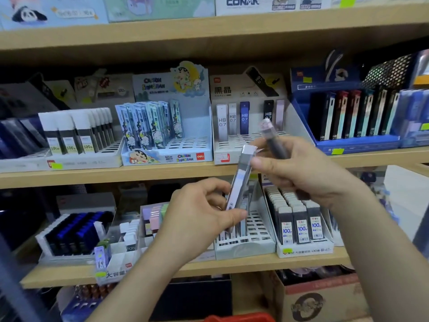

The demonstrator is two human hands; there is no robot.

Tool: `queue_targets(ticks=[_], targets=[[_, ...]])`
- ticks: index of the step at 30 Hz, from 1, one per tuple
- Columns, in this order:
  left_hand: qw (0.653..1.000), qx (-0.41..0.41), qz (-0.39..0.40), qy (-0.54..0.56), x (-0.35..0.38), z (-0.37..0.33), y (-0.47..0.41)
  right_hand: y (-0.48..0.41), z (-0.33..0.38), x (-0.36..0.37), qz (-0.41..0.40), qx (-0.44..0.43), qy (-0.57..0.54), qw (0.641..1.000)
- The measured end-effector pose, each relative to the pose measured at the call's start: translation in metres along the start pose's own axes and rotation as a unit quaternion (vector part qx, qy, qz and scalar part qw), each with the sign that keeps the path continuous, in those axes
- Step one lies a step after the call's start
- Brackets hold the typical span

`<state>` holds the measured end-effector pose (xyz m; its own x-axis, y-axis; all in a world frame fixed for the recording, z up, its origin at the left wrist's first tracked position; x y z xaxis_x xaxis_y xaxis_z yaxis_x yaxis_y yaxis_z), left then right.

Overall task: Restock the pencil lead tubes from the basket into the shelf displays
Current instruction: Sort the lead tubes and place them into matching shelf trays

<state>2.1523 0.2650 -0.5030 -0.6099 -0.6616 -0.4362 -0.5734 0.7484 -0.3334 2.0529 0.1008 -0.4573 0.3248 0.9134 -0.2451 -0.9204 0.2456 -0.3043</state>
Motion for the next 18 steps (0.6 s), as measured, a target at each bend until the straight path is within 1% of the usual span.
queue_targets(ticks=[5,7,10,13,15,17,18], targets=[[0.999,0.026,-0.039,0.004,0.001,-0.001,0.003,-0.009,-0.005,0.013,-0.024,-0.025,-0.059,0.998],[0.999,0.046,-0.029,0.009,0.000,0.000,0.006,-0.009,-0.005,0.014,-0.007,-0.021,-0.050,0.998],[0.997,0.075,-0.007,0.029,-0.005,0.003,0.007,-0.008,-0.009,0.017,0.031,0.017,0.017,0.999],[0.995,0.090,-0.001,0.037,-0.011,0.010,0.002,-0.011,-0.015,0.020,0.078,0.019,0.028,0.996],[0.996,0.086,-0.003,0.037,-0.013,0.020,-0.003,-0.011,-0.022,0.015,0.150,0.053,0.081,0.984],[0.997,0.075,-0.007,0.021,-0.011,0.035,-0.006,-0.008,-0.034,0.010,0.217,0.132,0.110,0.961],[0.998,0.064,-0.009,0.014,-0.009,0.045,-0.007,-0.007,-0.044,0.008,0.228,0.181,0.108,0.951]])
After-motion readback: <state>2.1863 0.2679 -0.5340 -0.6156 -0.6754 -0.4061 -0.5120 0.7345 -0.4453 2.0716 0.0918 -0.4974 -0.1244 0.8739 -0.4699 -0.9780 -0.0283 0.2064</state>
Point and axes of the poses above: each hand's wrist, its own y-axis away from the middle knuckle, its own x-axis out of the palm, z = x × y, the point moved 1 cm from there along -y, towards the middle knuckle, and after that the axes turned 5 degrees about z, right-handed, at the moved point
